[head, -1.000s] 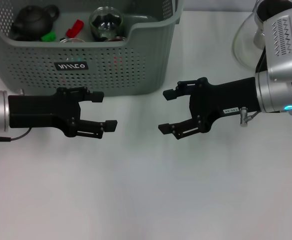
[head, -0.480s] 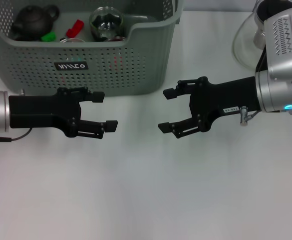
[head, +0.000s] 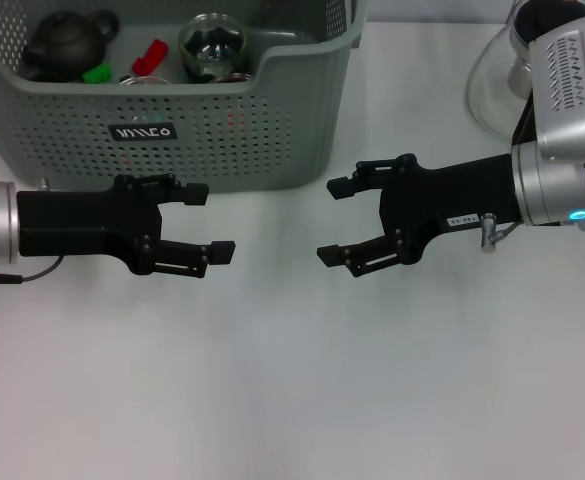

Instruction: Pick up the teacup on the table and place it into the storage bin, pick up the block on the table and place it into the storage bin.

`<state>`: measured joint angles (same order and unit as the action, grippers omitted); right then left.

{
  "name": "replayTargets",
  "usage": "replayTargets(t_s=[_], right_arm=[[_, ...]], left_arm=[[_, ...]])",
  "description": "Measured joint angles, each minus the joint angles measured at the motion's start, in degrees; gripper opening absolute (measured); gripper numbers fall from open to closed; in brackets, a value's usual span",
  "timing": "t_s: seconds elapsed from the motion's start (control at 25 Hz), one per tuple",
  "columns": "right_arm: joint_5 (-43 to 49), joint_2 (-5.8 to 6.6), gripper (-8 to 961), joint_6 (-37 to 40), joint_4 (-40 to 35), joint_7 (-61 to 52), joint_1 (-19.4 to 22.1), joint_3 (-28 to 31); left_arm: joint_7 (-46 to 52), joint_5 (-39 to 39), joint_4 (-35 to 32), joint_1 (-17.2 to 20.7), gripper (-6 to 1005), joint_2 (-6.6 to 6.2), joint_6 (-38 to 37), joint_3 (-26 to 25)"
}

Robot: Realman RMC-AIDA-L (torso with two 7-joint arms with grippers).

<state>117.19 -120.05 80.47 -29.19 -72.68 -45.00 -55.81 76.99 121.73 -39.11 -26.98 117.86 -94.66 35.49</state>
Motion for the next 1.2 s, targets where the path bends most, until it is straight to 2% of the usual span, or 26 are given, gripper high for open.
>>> replayTargets(t_s=[1.2], right_arm=[[0.0,-0.10,896,0.0,0.0,0.0,-0.1,-0.3]], left_arm=[[0.0,0.1,0.0,0.2,932,0.09,-0.3,0.0]])
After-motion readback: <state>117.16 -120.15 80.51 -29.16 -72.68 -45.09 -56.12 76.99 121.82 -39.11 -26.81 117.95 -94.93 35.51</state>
